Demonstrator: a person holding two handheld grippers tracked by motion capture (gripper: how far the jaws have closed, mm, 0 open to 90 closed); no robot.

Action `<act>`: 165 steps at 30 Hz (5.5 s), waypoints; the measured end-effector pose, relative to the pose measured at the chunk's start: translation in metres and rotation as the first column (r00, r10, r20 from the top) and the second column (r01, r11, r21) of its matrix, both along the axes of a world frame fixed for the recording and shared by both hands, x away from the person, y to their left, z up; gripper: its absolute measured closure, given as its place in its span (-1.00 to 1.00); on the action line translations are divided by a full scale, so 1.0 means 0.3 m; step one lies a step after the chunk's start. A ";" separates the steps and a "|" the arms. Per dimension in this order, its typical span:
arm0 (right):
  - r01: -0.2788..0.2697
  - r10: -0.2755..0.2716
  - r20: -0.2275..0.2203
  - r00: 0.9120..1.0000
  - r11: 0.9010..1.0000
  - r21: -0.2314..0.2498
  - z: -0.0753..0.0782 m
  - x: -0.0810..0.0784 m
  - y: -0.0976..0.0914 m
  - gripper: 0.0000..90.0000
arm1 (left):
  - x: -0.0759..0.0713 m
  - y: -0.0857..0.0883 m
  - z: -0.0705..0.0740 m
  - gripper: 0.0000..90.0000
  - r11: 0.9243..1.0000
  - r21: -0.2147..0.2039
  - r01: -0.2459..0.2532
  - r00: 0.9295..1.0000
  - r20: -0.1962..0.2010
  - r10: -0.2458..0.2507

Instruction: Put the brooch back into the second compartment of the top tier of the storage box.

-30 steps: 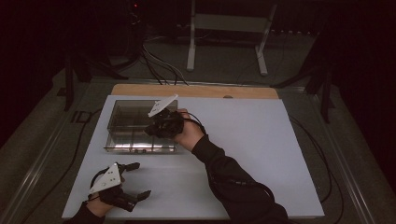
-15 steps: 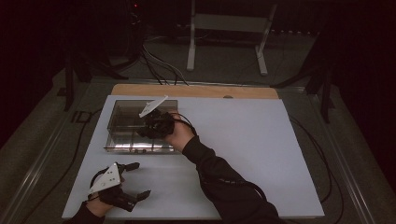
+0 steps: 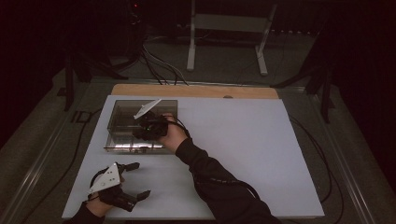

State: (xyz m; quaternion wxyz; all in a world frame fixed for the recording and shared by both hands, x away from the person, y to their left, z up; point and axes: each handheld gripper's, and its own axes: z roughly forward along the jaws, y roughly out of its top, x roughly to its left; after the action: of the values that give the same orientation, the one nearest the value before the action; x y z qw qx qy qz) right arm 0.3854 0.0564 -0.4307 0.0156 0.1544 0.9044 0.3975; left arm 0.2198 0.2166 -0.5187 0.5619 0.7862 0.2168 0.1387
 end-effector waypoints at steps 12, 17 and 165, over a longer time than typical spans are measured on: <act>0.040 -0.041 0.013 0.999 0.997 0.073 0.045 -0.008 -0.019 -0.24 | 0.000 -0.001 0.000 -0.99 1.000 0.000 0.001 1.000 -0.001 -0.001; 0.046 -0.048 0.017 0.999 0.995 0.084 0.064 -0.016 -0.028 -0.41 | 0.000 0.000 0.000 -0.99 1.000 -0.001 -0.001 1.000 -0.001 0.001; 0.491 -0.496 0.021 0.868 0.864 0.115 -0.308 -0.465 -1.315 -1.00 | 0.005 -0.016 -0.007 -0.99 1.000 0.017 0.005 1.000 -0.011 -0.005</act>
State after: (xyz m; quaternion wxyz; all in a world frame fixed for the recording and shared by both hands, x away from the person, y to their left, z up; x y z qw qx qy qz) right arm 0.2459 -0.3380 -0.5232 0.1310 0.3713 0.8117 0.4314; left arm 0.2213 0.2117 -0.5209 0.5545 0.7922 0.2166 0.1346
